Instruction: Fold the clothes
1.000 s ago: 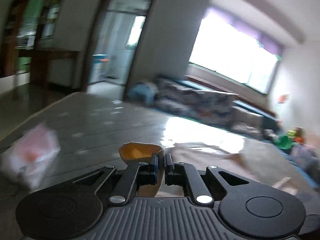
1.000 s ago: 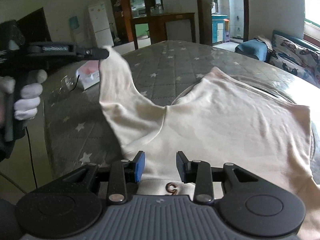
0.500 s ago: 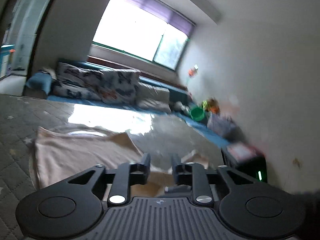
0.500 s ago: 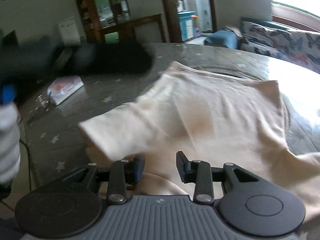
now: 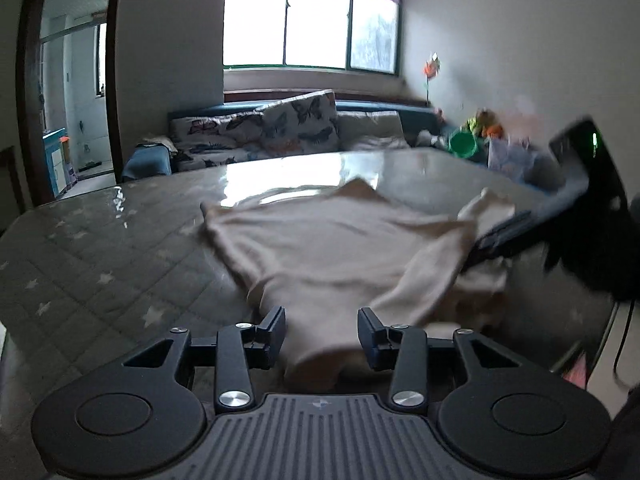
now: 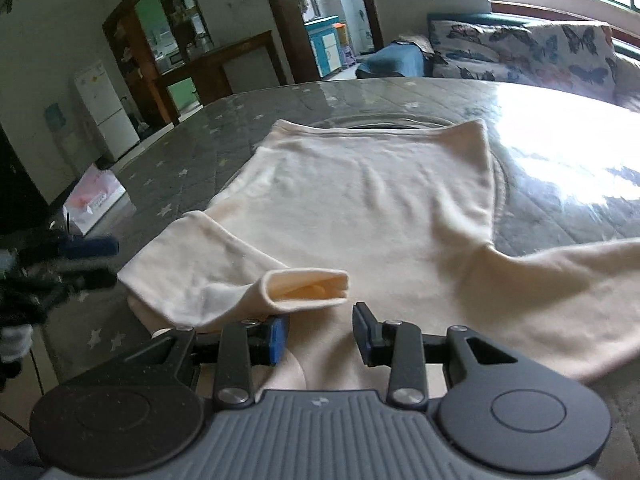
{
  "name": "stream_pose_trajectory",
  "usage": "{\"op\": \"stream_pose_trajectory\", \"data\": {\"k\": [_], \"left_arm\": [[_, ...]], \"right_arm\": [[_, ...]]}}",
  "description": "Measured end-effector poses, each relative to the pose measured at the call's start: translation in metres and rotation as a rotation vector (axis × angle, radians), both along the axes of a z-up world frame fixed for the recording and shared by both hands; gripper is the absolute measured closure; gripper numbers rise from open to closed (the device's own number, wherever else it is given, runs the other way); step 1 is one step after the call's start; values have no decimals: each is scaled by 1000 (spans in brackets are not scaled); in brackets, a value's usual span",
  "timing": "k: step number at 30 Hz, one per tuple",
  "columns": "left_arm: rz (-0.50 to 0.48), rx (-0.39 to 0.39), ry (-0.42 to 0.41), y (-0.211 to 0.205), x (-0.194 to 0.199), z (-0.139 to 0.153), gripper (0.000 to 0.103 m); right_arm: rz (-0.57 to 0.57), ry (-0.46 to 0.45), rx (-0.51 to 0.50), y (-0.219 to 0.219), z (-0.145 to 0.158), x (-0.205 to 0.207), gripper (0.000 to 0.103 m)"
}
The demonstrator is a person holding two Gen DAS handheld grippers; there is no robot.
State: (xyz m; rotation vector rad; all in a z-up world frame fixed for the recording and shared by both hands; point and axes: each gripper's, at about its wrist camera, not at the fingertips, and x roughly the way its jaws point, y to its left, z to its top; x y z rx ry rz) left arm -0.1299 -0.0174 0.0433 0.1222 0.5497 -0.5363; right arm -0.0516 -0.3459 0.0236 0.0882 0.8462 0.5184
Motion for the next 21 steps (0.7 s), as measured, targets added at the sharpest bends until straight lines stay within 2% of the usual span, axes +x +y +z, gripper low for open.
{"op": "stream_pose_trajectory", "data": {"k": [4,9,11,19,20,21], "left_arm": [[14,3,20,3,6,-12,60],[36,-10,30,9,9,-16,61],[37,-8,31,7,11,-16,62],[30,12,29,3,8,-17,62],[34,14,29,4,7,-17,62],[38,16,27,4,7,-17,61]], "right_arm": [[-58,36,77,-20,6,-2,68],[-131,77,216,-45,9,-1,68],[-136,97,237,-46,6,1,68],[-53,133,170,-12,-8,0,70],[-42,133,154,-7,-9,0,74],[-35,126,133,-3,-8,0,86]]}}
